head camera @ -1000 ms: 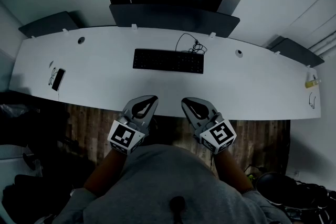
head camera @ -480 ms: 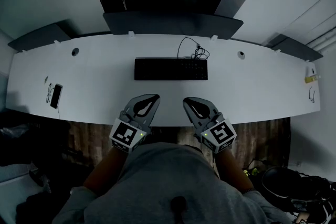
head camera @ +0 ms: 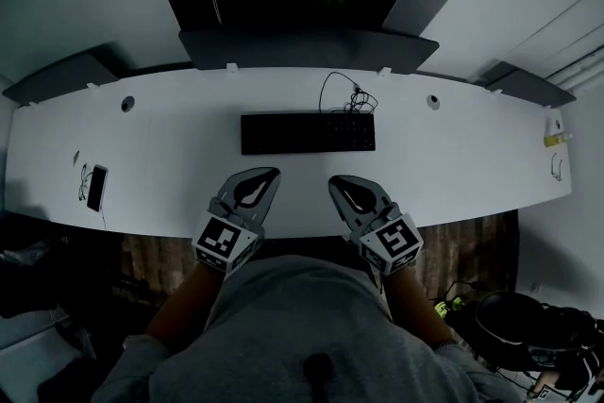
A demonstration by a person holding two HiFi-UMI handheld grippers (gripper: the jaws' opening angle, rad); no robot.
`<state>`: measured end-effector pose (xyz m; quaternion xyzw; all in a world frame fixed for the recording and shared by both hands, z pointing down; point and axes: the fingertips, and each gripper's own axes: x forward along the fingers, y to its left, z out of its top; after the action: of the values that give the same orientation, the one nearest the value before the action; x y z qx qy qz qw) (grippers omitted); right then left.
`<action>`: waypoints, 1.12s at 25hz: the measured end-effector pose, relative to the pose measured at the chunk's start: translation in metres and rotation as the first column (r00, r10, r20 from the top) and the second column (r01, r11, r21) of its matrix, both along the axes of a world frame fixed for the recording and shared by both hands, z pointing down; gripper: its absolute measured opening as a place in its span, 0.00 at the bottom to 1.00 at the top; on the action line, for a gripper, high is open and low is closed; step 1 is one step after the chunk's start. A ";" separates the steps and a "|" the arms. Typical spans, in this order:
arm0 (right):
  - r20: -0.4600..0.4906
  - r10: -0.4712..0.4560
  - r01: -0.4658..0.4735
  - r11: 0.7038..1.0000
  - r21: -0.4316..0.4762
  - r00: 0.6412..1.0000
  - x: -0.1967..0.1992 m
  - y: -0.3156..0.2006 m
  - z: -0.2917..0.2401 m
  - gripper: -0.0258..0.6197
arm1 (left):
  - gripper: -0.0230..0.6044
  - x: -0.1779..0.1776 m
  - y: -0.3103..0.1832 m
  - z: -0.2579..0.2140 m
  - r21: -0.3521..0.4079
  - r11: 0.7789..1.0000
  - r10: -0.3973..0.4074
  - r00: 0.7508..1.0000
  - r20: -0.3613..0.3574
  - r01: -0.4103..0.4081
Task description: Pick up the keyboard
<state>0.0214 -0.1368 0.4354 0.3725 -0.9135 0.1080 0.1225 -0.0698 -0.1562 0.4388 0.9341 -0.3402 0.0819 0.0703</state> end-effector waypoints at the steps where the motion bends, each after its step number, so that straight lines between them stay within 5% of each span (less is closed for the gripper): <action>1: -0.003 0.005 -0.005 1.000 -0.001 1.000 0.002 -0.003 0.001 0.08 | 0.05 -0.002 -0.003 0.004 -0.011 1.000 -0.001 1.000 0.007 0.001; 15: -0.012 0.004 -0.005 1.000 -0.024 1.000 0.026 -0.066 0.024 0.08 | 0.05 -0.010 -0.059 0.020 -0.042 0.995 -0.091 0.996 0.003 0.091; 28: -0.077 0.112 -0.122 0.984 -0.133 0.991 0.079 -0.129 0.092 0.08 | 0.05 -0.037 -0.117 0.087 -0.193 0.961 -0.191 0.981 0.045 0.196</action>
<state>0.1007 -0.2662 0.5273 0.4197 -0.8757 0.1645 0.1729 -0.1065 -0.2733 0.5253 0.8837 -0.4211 0.1202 0.1653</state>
